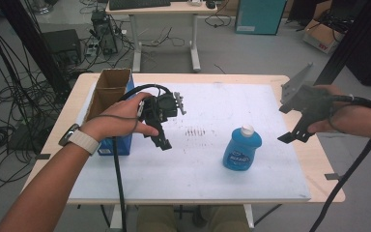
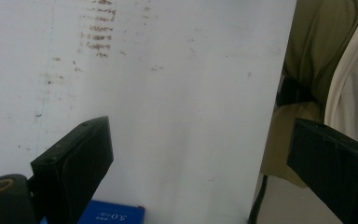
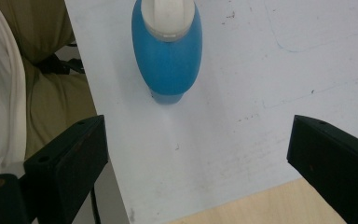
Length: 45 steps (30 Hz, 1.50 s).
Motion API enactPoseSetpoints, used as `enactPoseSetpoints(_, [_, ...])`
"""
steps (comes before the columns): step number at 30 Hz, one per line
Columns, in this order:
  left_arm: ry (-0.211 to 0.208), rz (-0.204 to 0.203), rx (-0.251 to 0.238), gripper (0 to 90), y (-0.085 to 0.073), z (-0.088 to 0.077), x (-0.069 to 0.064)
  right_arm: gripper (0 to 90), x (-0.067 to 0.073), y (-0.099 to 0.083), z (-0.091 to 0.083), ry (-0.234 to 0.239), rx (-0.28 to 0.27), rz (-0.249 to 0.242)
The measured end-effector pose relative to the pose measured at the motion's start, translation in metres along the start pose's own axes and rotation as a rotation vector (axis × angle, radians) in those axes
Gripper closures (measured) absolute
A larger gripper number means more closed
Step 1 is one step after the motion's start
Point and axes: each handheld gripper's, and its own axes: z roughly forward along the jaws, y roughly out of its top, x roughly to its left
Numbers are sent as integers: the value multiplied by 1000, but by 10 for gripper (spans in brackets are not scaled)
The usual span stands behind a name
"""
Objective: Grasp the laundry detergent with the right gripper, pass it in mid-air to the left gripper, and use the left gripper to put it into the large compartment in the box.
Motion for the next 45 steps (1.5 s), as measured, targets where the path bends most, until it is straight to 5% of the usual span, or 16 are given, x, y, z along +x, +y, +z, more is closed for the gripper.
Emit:
enactPoseSetpoints(3, [3, 20, 15, 73, 0, -2, 1, 54, 0, 0, -1, -8, 5, 3])
enactPoseSetpoints(7, [0, -6, -4, 70, -2, -1, -1, 55, 0, 0, -2, -12, 10, 2])
enactPoseSetpoints(13, [6, 15, 7, 70, -3, -3, 1, 55, 1, 1, -4, -10, 22, -2])
enactPoseSetpoints(23, [7, -7, -11, 72, -2, -1, 2, 52, 3, -2, -3, -24, 7, 7])
enactPoseSetpoints(25, [12, 12, 3, 72, -1, 0, 4, 53, 4, -4, 0, -19, 0, 8])
enactPoseSetpoints(27, [7, -14, -14, 72, -1, 2, 3, 52, 4, -5, 2, -18, -6, 5])
enactPoseSetpoints(45, [11, -15, -19, 73, -1, 3, 4, 52, 9, -19, 34, 24, -73, 54])
